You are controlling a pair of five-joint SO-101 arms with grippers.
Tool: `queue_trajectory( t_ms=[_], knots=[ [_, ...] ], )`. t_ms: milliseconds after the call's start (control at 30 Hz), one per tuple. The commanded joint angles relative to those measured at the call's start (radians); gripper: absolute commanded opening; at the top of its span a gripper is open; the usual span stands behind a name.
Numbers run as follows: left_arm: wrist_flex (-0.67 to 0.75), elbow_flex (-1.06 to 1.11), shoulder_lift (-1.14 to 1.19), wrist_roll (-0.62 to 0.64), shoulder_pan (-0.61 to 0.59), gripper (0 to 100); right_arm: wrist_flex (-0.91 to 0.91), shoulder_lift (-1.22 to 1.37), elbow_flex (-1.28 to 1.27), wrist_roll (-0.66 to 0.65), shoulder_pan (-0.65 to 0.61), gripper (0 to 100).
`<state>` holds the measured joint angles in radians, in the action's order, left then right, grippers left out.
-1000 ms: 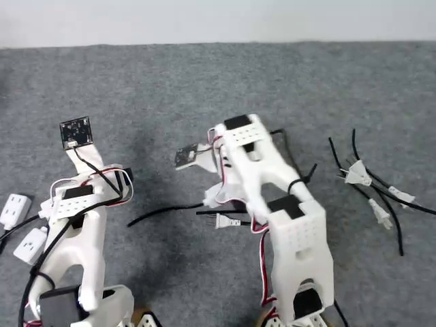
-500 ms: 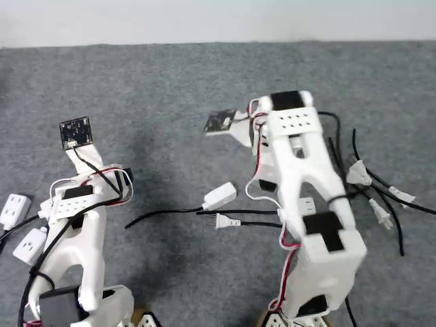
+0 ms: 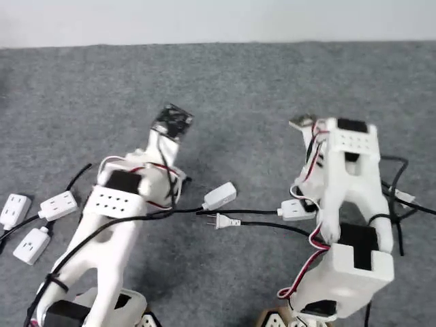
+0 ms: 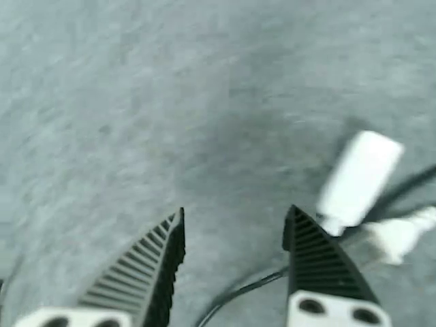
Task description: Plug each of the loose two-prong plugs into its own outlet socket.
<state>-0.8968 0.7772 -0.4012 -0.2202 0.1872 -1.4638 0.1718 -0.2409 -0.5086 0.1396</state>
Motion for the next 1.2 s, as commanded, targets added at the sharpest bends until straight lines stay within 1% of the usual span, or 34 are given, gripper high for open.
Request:
queue_trajectory(
  t_ms=[0, 67, 133, 200, 300, 333, 400, 467, 700, 867, 933, 1033, 1167],
  knots=[
    [-0.015, -0.027, -0.034, -0.017, 0.127, 23, 0.211, -0.051, -0.147, 0.080, 0.010, 0.9],
    [-0.012, 0.001, -0.034, -0.052, 0.207, 23, 0.311, -0.050, -0.213, 0.097, 0.016, 0.9],
    [0.017, 0.027, -0.032, -0.066, 0.269, 23, 0.364, -0.051, -0.245, 0.104, 0.033, 0.9],
    [0.069, 0.047, -0.032, -0.068, 0.292, 23, 0.404, -0.044, -0.261, 0.107, 0.051, 0.9],
    [0.130, 0.062, -0.017, -0.075, 0.295, 23, 0.456, -0.044, -0.272, 0.107, 0.097, 0.9],
    [0.137, 0.059, 0.005, -0.101, 0.293, 23, 0.470, -0.044, -0.276, 0.107, 0.107, 0.9],
    [0.138, 0.030, 0.077, -0.138, 0.288, 23, 0.487, -0.044, -0.279, 0.107, 0.111, 0.9],
    [0.147, -0.025, 0.175, -0.140, 0.275, 23, 0.489, -0.044, -0.279, 0.107, 0.108, 0.9],
    [0.146, -0.225, 0.473, -0.141, 0.256, 23, 0.496, -0.044, -0.279, 0.107, 0.108, 0.9],
    [0.112, -0.321, 0.554, -0.144, 0.256, 22, 0.498, -0.042, -0.281, 0.106, 0.090, 0.9],
    [0.110, -0.329, 0.563, -0.149, 0.256, 17, 0.503, -0.042, -0.292, 0.103, 0.073, 0.9],
    [0.109, -0.332, 0.566, -0.176, 0.256, 1, 0.521, -0.042, -0.299, 0.101, 0.067, 0.9],
    [0.041, -0.340, 0.560, -0.196, 0.256, 1, 0.526, -0.042, -0.301, 0.101, 0.067, 0.9]
  ],
)
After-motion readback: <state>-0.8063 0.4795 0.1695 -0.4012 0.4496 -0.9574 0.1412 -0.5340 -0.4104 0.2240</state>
